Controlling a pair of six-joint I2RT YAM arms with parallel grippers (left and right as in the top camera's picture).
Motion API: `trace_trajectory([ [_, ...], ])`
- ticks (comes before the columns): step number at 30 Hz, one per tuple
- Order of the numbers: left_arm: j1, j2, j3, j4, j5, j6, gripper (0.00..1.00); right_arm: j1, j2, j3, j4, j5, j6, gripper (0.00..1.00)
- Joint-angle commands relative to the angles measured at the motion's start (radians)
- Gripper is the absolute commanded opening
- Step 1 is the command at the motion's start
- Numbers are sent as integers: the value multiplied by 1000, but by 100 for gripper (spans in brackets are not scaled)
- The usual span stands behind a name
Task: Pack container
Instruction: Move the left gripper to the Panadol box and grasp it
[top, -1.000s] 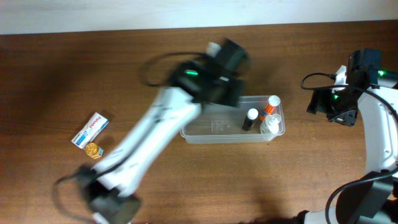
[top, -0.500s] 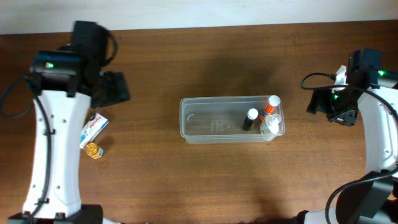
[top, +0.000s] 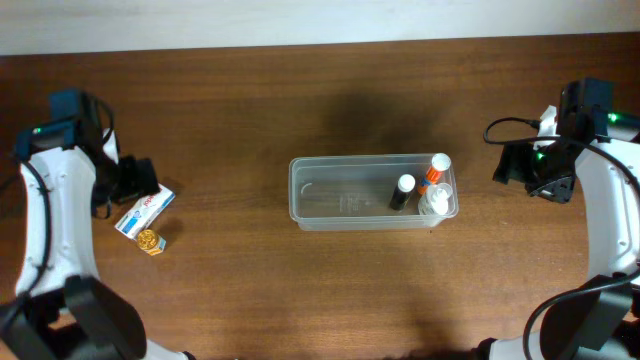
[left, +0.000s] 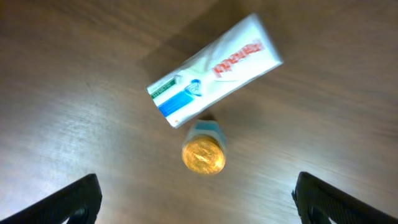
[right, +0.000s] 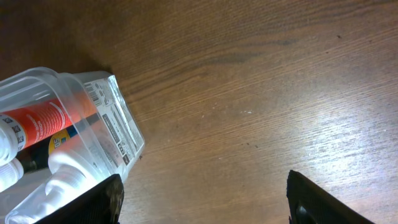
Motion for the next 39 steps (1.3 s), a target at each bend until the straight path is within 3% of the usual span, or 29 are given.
trace_trajectory([
  [1, 42, 83, -33, 47, 38, 105, 99, -5, -2, 0, -3, -6, 3, 76],
  [7, 39, 217, -33, 121, 36, 194, 100, -5, -2, 0, -3, -6, 2, 76],
  [22, 26, 376, -33, 251, 35, 211, 97, -5, -2, 0, -3, -5, 2, 76],
  [24, 26, 380, -33, 248, 39, 192, 93, -6, -2, 0, -3, -5, 2, 76],
  [25, 26, 380, -33, 245, 39, 186, 83, -5, -2, 0, -3, -5, 2, 76],
  [31, 26, 380, -32, 233, 37, 186, 52, -6, -2, 0, -3, -5, 2, 76],
  [35, 26, 379, -32, 230, 37, 186, 44, -6, -2, 0, -6, -5, 2, 76],
  [39, 26, 379, -18, 219, 30, 186, 43, -5, -2, 0, -6, -5, 2, 76],
])
